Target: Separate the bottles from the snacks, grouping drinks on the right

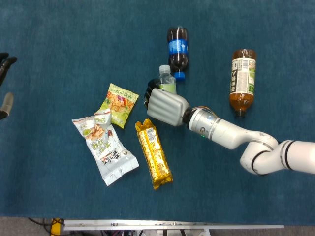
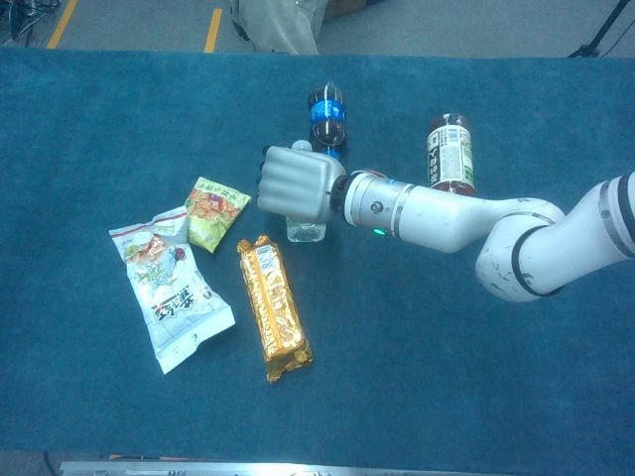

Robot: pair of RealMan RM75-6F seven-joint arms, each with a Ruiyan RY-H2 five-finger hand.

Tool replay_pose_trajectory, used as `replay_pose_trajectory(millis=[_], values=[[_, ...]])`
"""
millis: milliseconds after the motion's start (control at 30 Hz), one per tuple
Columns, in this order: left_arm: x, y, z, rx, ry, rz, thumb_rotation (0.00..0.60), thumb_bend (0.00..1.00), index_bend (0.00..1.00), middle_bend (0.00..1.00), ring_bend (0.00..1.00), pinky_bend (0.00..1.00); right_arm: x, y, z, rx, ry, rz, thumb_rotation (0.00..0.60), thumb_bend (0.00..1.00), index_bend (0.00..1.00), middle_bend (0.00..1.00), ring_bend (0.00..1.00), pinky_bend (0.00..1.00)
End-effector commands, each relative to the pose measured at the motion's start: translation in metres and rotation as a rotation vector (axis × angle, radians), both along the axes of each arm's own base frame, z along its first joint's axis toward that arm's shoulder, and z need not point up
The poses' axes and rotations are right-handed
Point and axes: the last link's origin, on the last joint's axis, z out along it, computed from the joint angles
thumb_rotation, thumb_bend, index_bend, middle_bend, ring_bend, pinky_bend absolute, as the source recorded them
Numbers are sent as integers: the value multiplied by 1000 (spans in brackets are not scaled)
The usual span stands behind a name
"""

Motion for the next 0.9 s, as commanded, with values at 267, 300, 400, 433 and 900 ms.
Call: replay_pose_trajectory(millis=[267, 300, 400, 433, 900], values=[[3, 4, -6, -22, 3, -11, 600, 456, 116, 124, 90, 153, -9, 8, 25, 63, -95, 25, 600, 0, 613, 606, 572, 506], [3, 5, -6, -24, 3, -11, 600, 456, 116, 124, 90, 153, -10, 10, 29, 72, -104, 30, 600, 0, 613, 606, 572, 506], [4, 6, -8, -30, 5, -10, 600, 455, 116, 124, 89, 153, -17, 17, 43, 101, -123, 52, 600, 0, 613, 606, 572, 506], [4, 6, -9, -33, 6, -10, 600, 455, 116, 124, 89, 153, -19, 19, 47, 110, -126, 58, 600, 0, 613, 606, 572, 506], [14, 15, -23, -71, 8, -35, 600, 456, 116, 124, 89, 153, -70, 24, 82, 99, -44, 23, 600, 0, 613, 606, 572, 506]])
